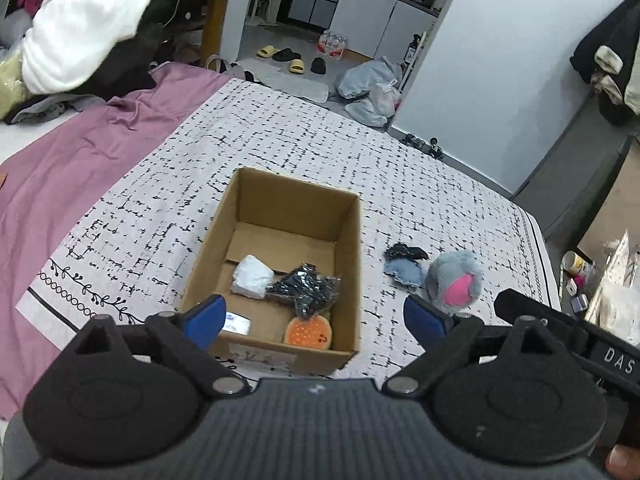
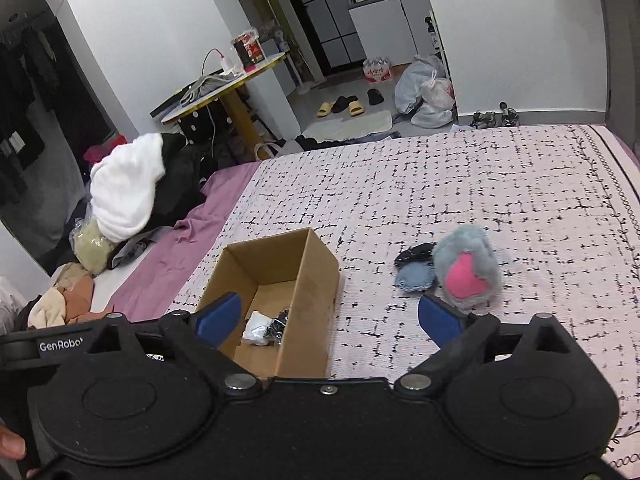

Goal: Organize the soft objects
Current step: 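Move the right tool toward the grey-pink plush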

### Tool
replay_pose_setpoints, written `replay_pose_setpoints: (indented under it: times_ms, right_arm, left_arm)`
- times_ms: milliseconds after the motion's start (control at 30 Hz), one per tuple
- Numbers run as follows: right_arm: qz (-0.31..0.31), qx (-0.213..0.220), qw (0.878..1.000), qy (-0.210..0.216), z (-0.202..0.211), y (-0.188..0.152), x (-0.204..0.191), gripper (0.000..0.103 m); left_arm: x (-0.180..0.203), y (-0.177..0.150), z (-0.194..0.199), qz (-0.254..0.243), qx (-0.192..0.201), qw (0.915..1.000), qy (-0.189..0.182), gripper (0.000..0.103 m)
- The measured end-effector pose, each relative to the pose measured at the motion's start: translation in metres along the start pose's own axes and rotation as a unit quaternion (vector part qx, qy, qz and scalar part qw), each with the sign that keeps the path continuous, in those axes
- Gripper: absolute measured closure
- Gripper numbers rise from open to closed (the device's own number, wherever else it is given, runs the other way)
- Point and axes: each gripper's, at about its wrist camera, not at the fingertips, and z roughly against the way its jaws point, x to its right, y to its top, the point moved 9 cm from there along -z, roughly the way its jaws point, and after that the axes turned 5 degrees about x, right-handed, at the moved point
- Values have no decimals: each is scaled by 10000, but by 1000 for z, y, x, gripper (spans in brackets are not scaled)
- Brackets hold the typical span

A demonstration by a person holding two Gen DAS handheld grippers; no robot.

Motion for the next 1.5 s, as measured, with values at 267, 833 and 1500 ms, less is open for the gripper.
replay_pose_setpoints:
  times_ms: [267,833,1500]
  right_arm:
    - [-194,173,9997,-41,21,1,31,4]
    - [-549,401,9977,-44,40,4,89,5]
    - [-1411,242,9897,-81,-16,-8,167,36]
  left_arm:
    - [33,-3,7,-220,99,9997,-22,4]
    - [89,-6,1,-590,204,9980,-48,4]
    - [141,-6,-68,-846,141,9963,15,7]
